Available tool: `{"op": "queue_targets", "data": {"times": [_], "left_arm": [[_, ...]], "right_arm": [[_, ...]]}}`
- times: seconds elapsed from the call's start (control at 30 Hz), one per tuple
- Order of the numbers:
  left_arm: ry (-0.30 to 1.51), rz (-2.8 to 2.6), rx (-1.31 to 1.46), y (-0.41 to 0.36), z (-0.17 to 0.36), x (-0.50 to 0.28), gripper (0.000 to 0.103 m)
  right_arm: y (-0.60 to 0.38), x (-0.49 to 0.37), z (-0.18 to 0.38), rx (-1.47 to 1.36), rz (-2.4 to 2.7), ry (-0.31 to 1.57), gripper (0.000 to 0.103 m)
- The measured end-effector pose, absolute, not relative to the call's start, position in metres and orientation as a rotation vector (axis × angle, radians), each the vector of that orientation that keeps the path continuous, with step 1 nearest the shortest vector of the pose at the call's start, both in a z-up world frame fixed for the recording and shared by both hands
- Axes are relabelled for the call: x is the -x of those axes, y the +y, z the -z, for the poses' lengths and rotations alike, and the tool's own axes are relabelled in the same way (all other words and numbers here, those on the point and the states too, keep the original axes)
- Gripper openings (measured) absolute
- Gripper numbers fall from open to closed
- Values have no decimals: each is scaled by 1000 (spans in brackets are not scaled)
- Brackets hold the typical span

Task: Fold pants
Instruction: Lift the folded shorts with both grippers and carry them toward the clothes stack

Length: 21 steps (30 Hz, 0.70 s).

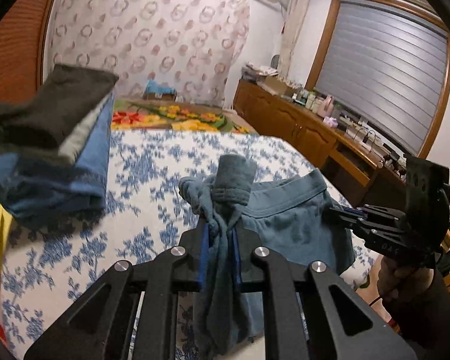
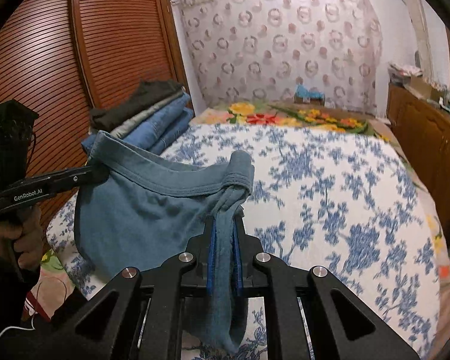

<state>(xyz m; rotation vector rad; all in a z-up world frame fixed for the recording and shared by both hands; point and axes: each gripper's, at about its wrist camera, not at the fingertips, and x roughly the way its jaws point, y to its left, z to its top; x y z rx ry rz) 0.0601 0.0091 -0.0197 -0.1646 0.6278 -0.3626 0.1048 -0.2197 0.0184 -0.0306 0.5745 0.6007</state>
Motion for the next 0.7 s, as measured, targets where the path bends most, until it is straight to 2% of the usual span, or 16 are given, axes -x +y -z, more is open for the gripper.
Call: {"op": "queue_targets", "data": {"times": [0.37,0.7], "left_arm": [[525,356,136,14,-16,-56,14],[503,333,130,24,-18,-59,14]], "right_arm": [[-215,-101,-51,87,-619,483,10],[-202,-116,-55,135,-664,451,10]]}}
